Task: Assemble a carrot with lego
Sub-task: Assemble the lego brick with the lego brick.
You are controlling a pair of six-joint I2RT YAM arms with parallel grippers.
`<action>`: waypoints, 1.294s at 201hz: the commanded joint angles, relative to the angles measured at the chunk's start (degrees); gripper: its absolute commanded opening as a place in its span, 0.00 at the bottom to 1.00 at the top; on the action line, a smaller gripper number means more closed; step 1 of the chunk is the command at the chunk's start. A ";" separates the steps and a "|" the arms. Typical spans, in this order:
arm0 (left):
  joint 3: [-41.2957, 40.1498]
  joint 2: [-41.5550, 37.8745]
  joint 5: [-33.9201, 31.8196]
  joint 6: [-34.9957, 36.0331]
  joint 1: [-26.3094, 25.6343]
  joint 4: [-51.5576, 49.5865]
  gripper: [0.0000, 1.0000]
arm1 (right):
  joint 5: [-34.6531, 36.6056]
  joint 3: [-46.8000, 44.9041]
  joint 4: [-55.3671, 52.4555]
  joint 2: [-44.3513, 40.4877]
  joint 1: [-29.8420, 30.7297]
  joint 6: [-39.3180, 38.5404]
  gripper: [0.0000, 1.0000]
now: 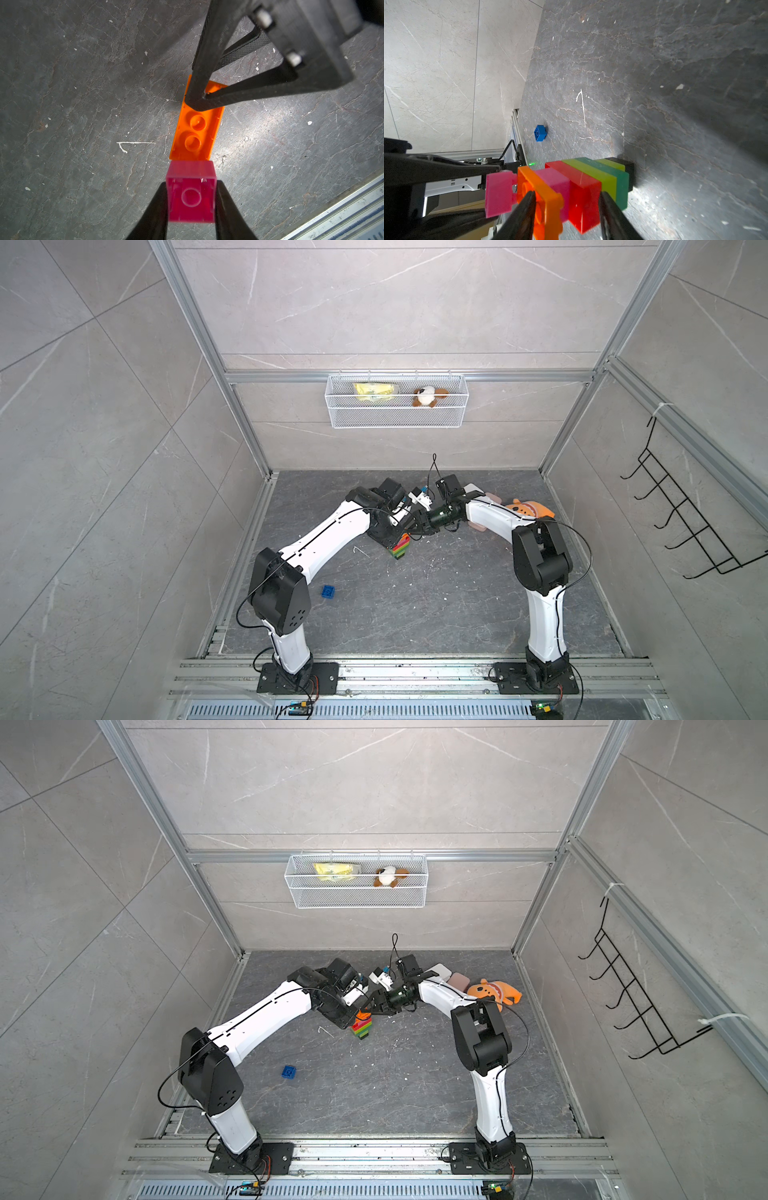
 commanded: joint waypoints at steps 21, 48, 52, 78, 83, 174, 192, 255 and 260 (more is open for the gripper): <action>1.52 0.38 -0.04 2.31 -0.59 -0.84 0.01 | -0.80 1.85 -1.78 1.71 -0.13 -0.90 0.50; 1.69 0.46 -0.03 3.60 -0.74 -0.57 0.01 | -0.71 1.99 -2.13 1.84 -0.15 -1.16 0.49; 1.61 0.46 -0.04 3.80 -0.72 -0.57 0.01 | -0.70 2.09 -2.21 1.88 -0.14 -1.16 0.49; 1.82 0.85 -0.52 4.39 -0.81 -0.68 0.01 | -0.63 2.14 -2.57 1.97 -0.16 -1.50 0.48; 1.83 1.00 -0.57 4.39 -0.81 -0.74 0.01 | -0.66 2.06 -2.53 2.06 -0.10 -1.47 0.48; 1.77 2.57 -1.55 6.12 -0.81 -1.38 0.01 | -0.28 2.26 -3.45 2.44 -0.10 -2.22 0.45; 1.60 2.69 -1.41 6.49 -0.87 -1.34 0.01 | -0.18 2.39 -3.70 2.59 -0.15 -2.37 0.44; 2.21 2.40 0.15 6.38 -0.85 -2.93 0.01 | 0.04 2.96 -4.33 3.11 -0.14 -2.57 0.43; 2.30 2.36 0.20 6.33 -0.81 -3.09 0.01 | 0.12 2.96 -4.33 3.07 -0.15 -2.57 0.43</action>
